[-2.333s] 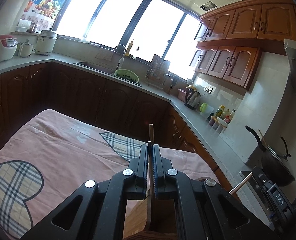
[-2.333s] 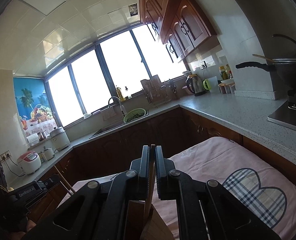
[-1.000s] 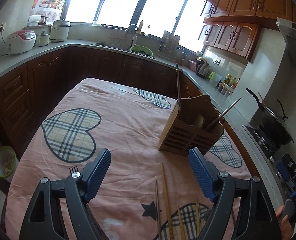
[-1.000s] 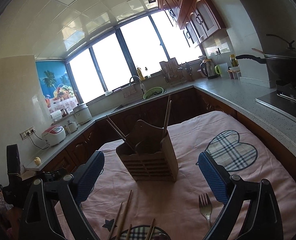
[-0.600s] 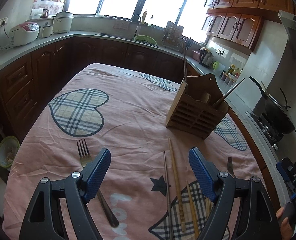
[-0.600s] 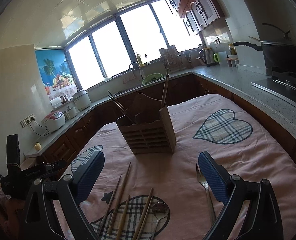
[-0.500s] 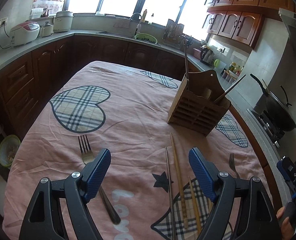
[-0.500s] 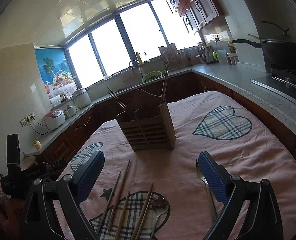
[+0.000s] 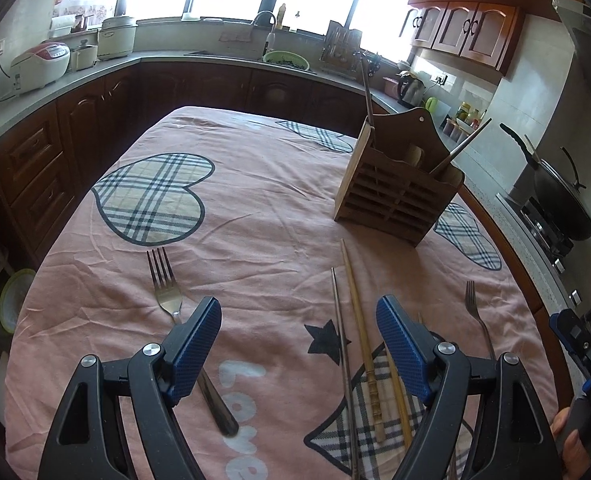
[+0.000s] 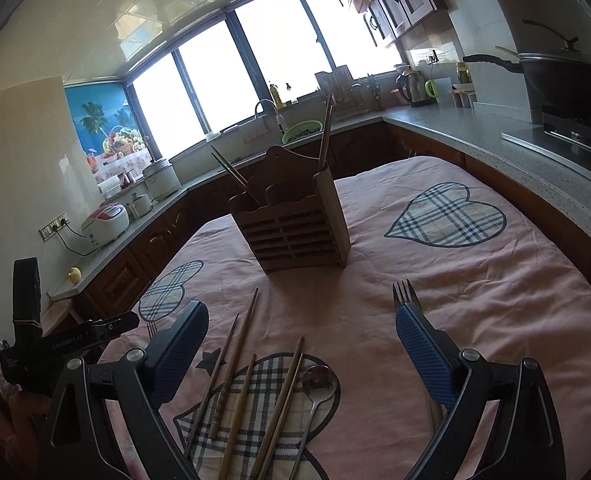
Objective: Organize utensils
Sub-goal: 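Move the left tool back toward the chopsticks lying on the cloth, then lower the left tool and close it on a wooden chopstick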
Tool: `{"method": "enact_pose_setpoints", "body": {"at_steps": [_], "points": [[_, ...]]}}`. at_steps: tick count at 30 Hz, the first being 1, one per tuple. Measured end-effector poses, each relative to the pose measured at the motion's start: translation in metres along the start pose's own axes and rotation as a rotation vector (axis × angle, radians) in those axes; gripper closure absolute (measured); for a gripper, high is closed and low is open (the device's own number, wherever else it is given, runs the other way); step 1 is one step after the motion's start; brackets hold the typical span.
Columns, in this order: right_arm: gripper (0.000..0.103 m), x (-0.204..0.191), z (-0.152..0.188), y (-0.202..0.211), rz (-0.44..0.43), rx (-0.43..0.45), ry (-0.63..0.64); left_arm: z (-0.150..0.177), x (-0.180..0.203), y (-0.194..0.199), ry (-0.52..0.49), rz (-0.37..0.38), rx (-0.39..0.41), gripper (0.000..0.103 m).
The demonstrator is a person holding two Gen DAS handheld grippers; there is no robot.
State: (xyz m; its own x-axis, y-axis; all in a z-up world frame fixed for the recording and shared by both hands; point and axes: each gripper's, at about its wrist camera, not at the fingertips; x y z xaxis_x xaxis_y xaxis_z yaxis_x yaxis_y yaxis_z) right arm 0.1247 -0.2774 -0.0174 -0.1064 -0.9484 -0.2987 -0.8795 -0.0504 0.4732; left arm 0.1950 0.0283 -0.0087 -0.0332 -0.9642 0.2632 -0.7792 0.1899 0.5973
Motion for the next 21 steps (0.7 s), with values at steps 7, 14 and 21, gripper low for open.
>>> {"method": "enact_pose_setpoints", "body": {"at_steps": [7,14,21], "points": [[0.007,-0.001,0.004,-0.012,0.028,-0.024,0.023,-0.003,0.009,-0.025,-0.029,-0.011,-0.043,0.025],[0.009,0.002,0.008,-0.032,0.025,-0.067,0.014,-0.006,0.022,-0.056,-0.095,-0.024,-0.099,0.029],[0.032,-0.001,0.009,-0.06,0.026,-0.149,0.017,-0.014,0.023,-0.084,-0.096,-0.033,-0.14,0.039]]}}
Point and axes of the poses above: each gripper's, at about its wrist camera, not at the fingertips, and y roughly against the way its jaws point, x to its right, z to its underside, and after that the axes turned 6 degrees about x, right-handed
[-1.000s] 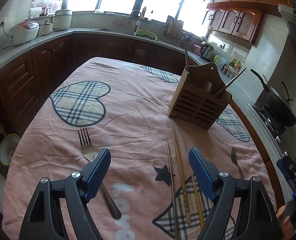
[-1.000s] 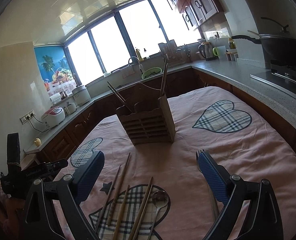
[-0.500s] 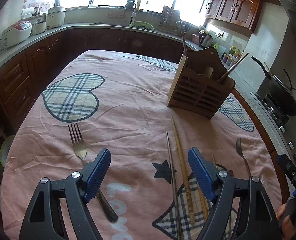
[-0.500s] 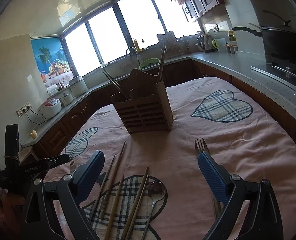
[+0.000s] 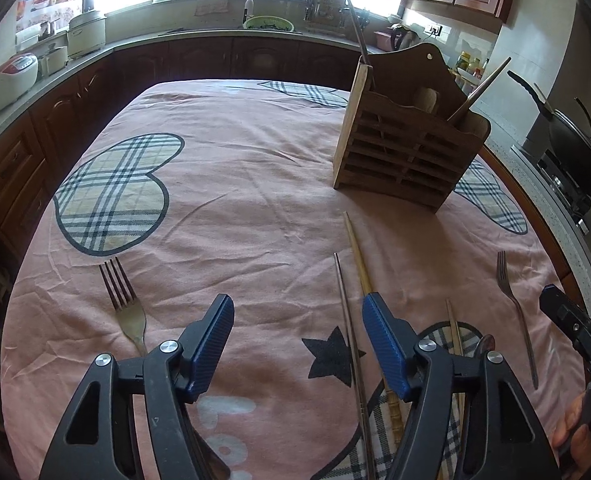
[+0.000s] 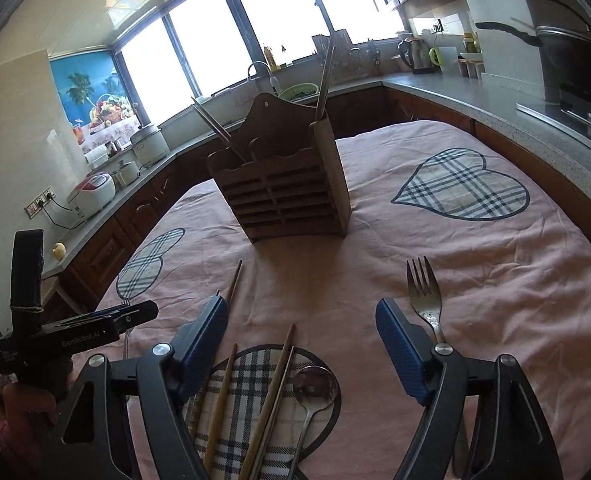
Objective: Organize utensils
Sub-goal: 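Lower the left tool and close it on a wooden chopstick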
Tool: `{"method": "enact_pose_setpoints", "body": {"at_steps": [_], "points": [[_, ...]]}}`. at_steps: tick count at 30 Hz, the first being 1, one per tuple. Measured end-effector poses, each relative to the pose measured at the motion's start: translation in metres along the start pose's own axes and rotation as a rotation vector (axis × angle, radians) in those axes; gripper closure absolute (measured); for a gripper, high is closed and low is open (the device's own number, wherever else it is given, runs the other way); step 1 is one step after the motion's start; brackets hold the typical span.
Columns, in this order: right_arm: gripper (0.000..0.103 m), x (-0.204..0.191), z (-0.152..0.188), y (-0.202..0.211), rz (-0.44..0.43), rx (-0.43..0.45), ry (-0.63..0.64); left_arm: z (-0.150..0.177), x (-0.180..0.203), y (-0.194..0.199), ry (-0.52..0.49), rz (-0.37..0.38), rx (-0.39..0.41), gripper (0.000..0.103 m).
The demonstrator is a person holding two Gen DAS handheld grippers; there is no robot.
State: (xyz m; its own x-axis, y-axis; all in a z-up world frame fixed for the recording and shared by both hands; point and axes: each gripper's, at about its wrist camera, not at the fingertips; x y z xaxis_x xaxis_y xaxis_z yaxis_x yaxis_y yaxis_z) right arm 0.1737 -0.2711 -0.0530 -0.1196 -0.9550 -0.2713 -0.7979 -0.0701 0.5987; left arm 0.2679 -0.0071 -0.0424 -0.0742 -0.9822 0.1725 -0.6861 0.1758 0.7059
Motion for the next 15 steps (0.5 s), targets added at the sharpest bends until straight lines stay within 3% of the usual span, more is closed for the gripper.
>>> {"method": "enact_pose_setpoints", "body": {"at_steps": [5,15], "points": [[0.052,-0.006,0.001,-0.027,-0.008,-0.087,0.013,-0.006,-0.001,-0.016,-0.005,-0.002,-0.024,0.041],[0.073,-0.012,0.014,-0.074,-0.005,-0.253,0.053,-0.017,0.005,-0.052,-0.034,0.02,-0.084,0.046]]}}
Point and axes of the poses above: each gripper's, at about its wrist camera, not at the fingertips, and y roughly against the way its jaws point, x to its right, z to its underside, and after that the axes turned 6 degrees about x, right-handed
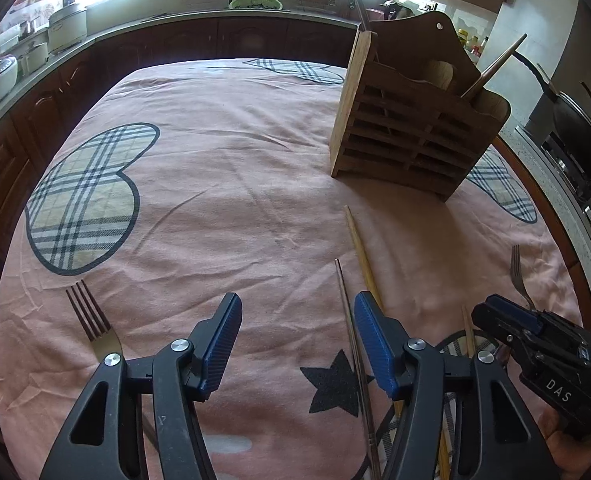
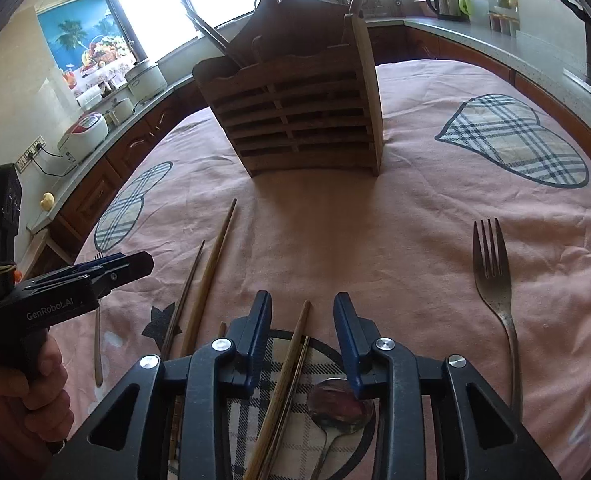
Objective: Organize utensils
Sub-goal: 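Lower the left tool and close it on a wooden chopstick, then lift the chopstick with the left tool and carry it toward the holder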
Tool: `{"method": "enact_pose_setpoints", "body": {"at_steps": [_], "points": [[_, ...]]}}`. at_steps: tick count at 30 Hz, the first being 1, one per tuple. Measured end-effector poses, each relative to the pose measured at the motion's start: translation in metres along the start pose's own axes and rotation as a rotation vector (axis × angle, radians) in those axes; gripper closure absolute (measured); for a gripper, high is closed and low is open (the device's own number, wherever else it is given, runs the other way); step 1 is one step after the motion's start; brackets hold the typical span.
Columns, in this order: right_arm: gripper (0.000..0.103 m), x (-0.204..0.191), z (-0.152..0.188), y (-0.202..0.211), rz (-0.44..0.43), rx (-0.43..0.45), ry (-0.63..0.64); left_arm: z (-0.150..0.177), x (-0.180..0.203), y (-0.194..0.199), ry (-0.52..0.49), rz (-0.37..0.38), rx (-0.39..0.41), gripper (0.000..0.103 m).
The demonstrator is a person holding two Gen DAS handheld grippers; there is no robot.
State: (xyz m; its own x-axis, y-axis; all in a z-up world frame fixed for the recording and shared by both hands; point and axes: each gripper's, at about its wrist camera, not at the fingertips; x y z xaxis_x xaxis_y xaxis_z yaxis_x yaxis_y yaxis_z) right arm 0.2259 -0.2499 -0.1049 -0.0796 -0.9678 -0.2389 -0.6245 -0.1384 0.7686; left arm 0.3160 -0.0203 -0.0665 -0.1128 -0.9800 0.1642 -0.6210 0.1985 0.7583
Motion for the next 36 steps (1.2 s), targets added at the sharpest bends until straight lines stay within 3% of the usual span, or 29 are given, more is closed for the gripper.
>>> {"method": "enact_pose_setpoints", "body": {"at_steps": [3,5,8,13,15,17,25,36], "points": [[0.076,-0.001,0.0,-0.011,0.009,-0.035,0.017,-0.005,0.004,-0.013,-0.015,0.006,-0.018,0.05],[0.085,-0.001,0.0,-0.018,0.011,-0.062,0.023,-0.008,0.008,-0.023,-0.03,0.011,-0.034,0.055],[0.087,-0.003,-0.001,-0.022,0.018,-0.075,0.048,-0.01,0.011,-0.041,-0.045,0.007,-0.071,0.067],[0.092,-0.008,-0.003,-0.024,0.051,-0.097,0.107,-0.013,0.023,-0.057,-0.101,-0.007,-0.085,0.073],[0.095,-0.01,-0.002,-0.024,0.063,-0.099,0.123,-0.014,0.027,-0.062,-0.122,-0.009,-0.085,0.089],[0.096,-0.01,-0.002,-0.025,0.063,-0.098,0.125,-0.014,0.029,-0.062,-0.127,0.003,-0.088,0.095],[0.098,-0.002,-0.007,-0.018,0.016,-0.06,0.052,-0.011,0.014,-0.043,-0.061,0.062,-0.07,0.099],[0.099,-0.005,-0.027,0.029,-0.05,0.072,0.0,-0.007,-0.003,0.031,0.007,0.115,0.052,0.1]]}}
Point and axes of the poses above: each gripper's, at about its wrist camera, not at the fingertips, and y roughly against the way its jaws point, x to its right, z to its underside, and after that the axes turned 6 degrees about x, right-handed
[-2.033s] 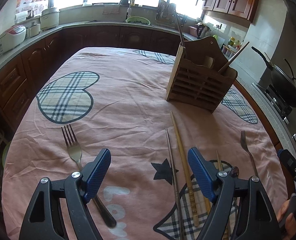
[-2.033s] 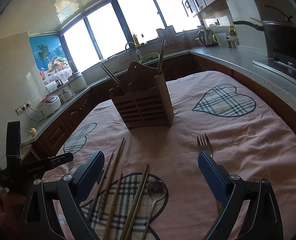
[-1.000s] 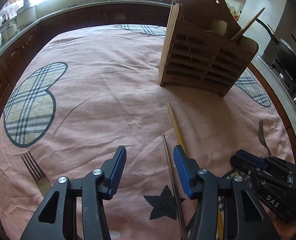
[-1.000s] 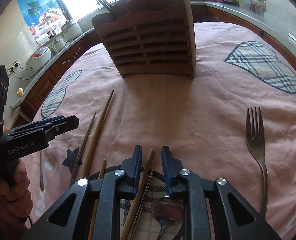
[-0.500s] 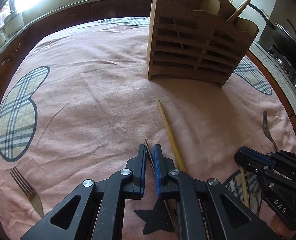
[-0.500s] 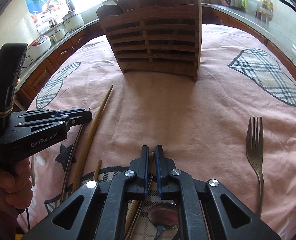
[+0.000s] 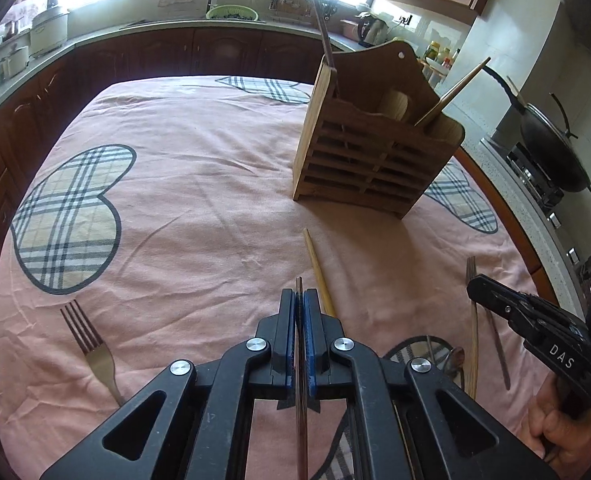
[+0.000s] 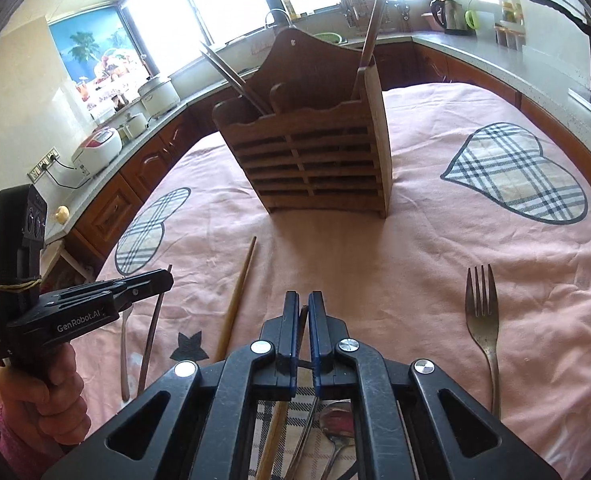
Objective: Organize utensils
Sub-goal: 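Lift the chopstick with the left tool and carry it toward the holder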
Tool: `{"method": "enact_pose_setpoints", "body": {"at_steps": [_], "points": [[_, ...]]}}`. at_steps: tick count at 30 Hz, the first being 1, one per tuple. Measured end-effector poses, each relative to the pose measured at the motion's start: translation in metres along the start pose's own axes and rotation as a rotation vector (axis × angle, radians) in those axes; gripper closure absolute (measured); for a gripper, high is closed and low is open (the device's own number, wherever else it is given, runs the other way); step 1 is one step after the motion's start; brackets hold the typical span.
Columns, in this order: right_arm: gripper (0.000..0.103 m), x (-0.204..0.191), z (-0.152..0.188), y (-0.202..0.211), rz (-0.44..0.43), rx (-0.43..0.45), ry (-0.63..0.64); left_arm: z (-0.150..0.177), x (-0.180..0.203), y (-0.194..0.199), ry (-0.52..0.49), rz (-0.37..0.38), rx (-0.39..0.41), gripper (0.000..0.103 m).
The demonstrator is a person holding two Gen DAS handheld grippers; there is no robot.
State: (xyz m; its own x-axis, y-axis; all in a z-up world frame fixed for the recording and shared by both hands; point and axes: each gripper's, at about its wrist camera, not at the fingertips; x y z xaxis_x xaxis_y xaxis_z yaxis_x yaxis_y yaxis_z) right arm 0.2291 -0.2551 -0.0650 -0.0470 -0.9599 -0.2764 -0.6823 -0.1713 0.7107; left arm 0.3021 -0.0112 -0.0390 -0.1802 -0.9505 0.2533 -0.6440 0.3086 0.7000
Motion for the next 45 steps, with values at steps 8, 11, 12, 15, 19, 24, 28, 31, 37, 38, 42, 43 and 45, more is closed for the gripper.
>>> {"method": "enact_pose_setpoints", "body": {"at_steps": [8,11,12,15,19,24,28,31,37,38,42,43,45], "points": [[0.099,-0.004,-0.009,0.027,-0.022,0.063,-0.013,0.006,0.007,0.054,-0.024,-0.006,0.079,0.1],[0.099,-0.006,-0.012,0.04,-0.035,0.089,-0.014,0.009,0.006,0.075,-0.019,0.006,0.105,0.1],[0.099,-0.008,-0.012,0.044,-0.038,0.099,-0.011,0.009,0.006,0.081,-0.017,0.008,0.113,0.1],[0.099,-0.011,-0.016,0.058,-0.047,0.129,-0.007,0.011,0.004,0.098,-0.008,0.016,0.14,0.1],[0.099,-0.014,-0.02,0.073,-0.058,0.167,-0.008,0.012,0.0,0.118,-0.002,0.02,0.176,0.1],[0.1,-0.02,-0.025,0.092,-0.06,0.217,0.002,0.017,-0.001,0.143,0.004,0.017,0.221,0.1],[0.1,-0.025,-0.028,0.105,-0.063,0.252,0.013,0.02,-0.001,0.161,0.002,0.027,0.256,0.1],[0.1,-0.028,-0.031,0.115,-0.065,0.278,0.02,0.02,0.0,0.172,-0.001,0.035,0.279,0.1],[0.1,-0.033,-0.037,0.128,-0.065,0.318,0.035,0.02,0.0,0.186,-0.003,0.044,0.309,0.1],[0.1,-0.034,-0.038,0.129,-0.065,0.324,0.038,0.019,0.0,0.188,-0.003,0.044,0.312,0.1],[0.1,-0.036,-0.043,0.133,-0.066,0.344,0.045,0.017,-0.001,0.192,-0.002,0.046,0.325,0.1],[0.1,-0.036,-0.045,0.134,-0.067,0.349,0.047,0.016,-0.002,0.192,-0.001,0.047,0.329,0.1],[0.1,-0.036,-0.048,0.135,-0.064,0.358,0.05,0.014,-0.002,0.193,-0.001,0.047,0.339,0.1]]}}
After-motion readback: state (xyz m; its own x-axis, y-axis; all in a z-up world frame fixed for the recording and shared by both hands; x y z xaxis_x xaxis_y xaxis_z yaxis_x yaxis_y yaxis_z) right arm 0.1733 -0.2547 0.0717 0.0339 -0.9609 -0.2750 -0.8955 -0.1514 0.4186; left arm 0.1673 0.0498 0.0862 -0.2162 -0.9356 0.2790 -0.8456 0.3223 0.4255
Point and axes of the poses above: each gripper's, at about its wrist camera, not at the fingertips, and y roughly against the way its jaws point, x to its right, z to its underside, and after that the axes turned 6 degrees about x, right-handed
